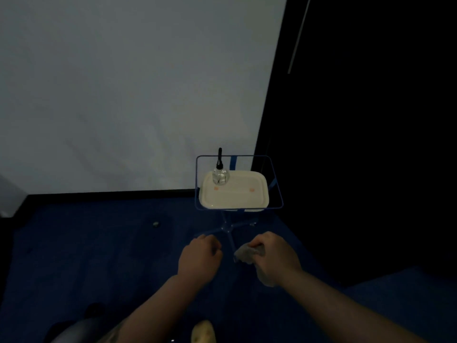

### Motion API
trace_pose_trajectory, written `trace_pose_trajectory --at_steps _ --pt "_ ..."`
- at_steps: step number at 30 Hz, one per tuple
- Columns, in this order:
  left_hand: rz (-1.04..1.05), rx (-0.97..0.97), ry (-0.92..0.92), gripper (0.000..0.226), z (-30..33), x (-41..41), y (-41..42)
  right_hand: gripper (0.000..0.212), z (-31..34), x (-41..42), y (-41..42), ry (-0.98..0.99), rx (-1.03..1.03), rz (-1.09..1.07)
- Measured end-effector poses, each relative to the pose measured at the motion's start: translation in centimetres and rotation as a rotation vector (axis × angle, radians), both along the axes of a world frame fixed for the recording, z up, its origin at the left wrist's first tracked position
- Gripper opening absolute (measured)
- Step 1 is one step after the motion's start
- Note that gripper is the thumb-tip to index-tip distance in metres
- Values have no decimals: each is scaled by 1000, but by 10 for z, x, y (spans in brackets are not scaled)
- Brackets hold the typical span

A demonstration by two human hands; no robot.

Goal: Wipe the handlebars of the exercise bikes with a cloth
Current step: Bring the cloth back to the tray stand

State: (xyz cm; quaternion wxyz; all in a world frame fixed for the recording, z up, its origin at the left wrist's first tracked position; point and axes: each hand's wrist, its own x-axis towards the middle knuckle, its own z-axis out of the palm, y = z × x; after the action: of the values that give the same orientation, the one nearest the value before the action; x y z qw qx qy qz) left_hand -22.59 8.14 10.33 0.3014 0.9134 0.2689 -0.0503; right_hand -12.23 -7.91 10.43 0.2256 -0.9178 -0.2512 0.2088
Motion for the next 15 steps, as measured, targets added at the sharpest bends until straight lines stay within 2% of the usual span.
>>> trace_pose_trajectory --at_steps 7,12,15 --pt "-17 -26 -1 19 -13 54 32 17 -12 42 25 22 -21 -70" --pt "-21 -68 66 16 -29 61 35 23 -30 58 25 136 -81 -82" --pt "26 -64 66 17 -35 86 51 17 -35 95 34 184 -39 -140"
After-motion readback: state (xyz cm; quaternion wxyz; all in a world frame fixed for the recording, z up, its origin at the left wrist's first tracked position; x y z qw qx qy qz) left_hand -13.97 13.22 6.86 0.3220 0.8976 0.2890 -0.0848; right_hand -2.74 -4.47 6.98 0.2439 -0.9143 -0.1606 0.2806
